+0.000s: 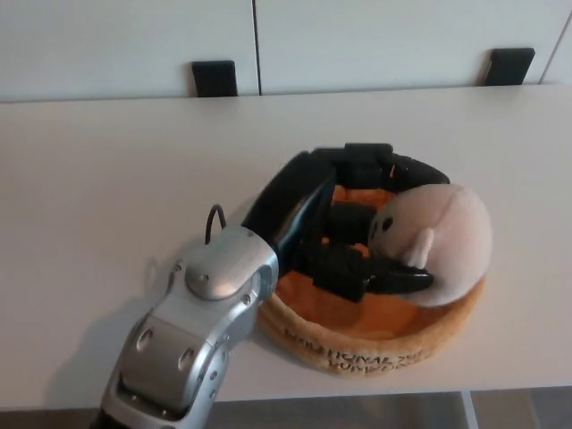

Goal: The robot walks towards a table in front, picks a dumpling toy with left hand and puts it in an orange round plate

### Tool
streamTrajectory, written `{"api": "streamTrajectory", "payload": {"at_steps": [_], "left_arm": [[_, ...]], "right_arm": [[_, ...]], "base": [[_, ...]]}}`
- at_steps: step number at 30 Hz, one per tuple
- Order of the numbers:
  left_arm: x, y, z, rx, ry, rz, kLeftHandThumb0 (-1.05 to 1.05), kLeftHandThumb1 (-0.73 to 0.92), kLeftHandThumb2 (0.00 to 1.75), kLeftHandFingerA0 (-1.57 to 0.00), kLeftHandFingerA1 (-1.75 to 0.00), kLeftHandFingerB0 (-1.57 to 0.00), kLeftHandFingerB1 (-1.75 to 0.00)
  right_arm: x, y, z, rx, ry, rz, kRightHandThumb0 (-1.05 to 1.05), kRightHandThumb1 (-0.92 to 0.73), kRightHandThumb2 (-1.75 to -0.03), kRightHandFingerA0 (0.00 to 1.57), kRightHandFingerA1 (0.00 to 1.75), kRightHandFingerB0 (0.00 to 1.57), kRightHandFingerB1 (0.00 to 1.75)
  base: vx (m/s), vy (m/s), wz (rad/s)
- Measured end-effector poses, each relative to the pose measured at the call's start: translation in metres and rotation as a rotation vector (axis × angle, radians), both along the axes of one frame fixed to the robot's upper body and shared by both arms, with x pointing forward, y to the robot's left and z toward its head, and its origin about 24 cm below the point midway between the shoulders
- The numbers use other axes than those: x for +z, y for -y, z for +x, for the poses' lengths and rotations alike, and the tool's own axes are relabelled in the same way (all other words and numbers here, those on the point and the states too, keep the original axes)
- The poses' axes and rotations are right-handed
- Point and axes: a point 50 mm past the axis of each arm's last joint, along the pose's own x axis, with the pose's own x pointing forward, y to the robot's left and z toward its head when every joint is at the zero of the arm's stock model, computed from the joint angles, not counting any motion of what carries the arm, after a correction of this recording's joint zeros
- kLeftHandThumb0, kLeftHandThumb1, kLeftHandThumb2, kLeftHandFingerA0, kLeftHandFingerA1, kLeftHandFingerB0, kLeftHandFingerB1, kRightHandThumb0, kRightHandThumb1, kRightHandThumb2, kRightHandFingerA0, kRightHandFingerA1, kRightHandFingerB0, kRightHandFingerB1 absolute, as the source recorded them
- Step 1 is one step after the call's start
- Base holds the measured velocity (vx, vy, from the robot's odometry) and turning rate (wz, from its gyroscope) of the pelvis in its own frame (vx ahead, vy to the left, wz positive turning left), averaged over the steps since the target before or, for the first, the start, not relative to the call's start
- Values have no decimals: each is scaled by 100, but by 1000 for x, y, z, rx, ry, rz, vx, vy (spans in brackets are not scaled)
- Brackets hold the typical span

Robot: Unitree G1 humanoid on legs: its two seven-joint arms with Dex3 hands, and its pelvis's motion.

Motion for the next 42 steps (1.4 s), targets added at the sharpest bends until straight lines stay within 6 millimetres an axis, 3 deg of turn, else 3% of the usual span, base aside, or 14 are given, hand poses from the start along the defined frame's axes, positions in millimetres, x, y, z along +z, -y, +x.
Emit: {"api": "streamTrajectory", "payload": {"at_steps": [6,7,9,10,16,19,20,22,29,31,32,33,34,42], "left_arm": [[-3,-5,-1,43,-42,57,-28,50,58,-19,-43,-9,-30],[-4,-7,0,56,-50,62,-21,46,92,-6,-51,0,-49],[-5,-13,3,97,-68,68,-21,41,89,-5,-51,0,-49],[-5,-15,4,113,-72,72,-38,38,60,-11,-43,-8,-26],[0,-24,15,181,-63,91,-44,28,61,-11,-44,0,-11],[2,-30,20,210,-49,106,-54,37,76,0,-22,0,0],[3,-32,22,213,-39,125,-72,30,61,0,-4,0,0],[5,-37,24,215,-13,169,-56,37,80,0,-20,0,0],[19,-52,22,174,95,261,-60,36,80,0,-20,0,0],[25,-55,17,150,147,264,-57,34,78,0,-23,0,-5],[27,-56,14,140,164,264,-31,-3,70,-3,-52,0,-50],[31,-57,8,123,196,257,-31,-3,70,-3,-52,0,-50],[32,-58,5,119,209,252,-59,32,51,-25,-40,-20,-35],[51,-78,-45,126,355,154,-13,5,73,-28,-60,-24,-57]], "right_arm": [[0,0,1,1,-2,-1,3,-52,-90,36,60,27,54],[0,0,1,1,-2,-1,2,-53,-91,38,61,27,54],[0,0,1,1,-2,0,2,-52,-90,39,61,27,54],[0,0,0,1,-2,0,1,-52,-90,38,61,27,54],[0,0,0,-1,-4,4,0,-53,-90,39,61,29,55],[0,0,-1,2,-7,4,0,-53,-90,38,61,27,54],[0,0,-1,2,-7,4,0,-52,-90,37,61,27,54],[0,0,-1,0,-6,5,-1,-52,-90,39,62,28,54],[0,0,-2,0,-9,6,1,-52,-90,37,60,26,53],[0,0,-2,-1,-11,7,1,-52,-91,36,60,26,53],[0,0,-2,-1,-12,8,1,-52,-90,39,61,27,54],[0,0,-3,-1,-14,8,1,-52,-90,39,61,27,54],[-1,0,-3,-1,-14,8,0,-52,-90,37,61,28,55],[-2,-1,-7,-1,-28,12,0,-52,-90,36,60,26,53]], "base": [[0,0,0],[0,0,0],[0,0,0],[0,0,0],[0,0,0],[0,0,0],[0,0,0],[0,0,0],[0,0,0],[0,0,0],[0,0,0],[0,0,0],[0,0,0],[0,0,0]]}}
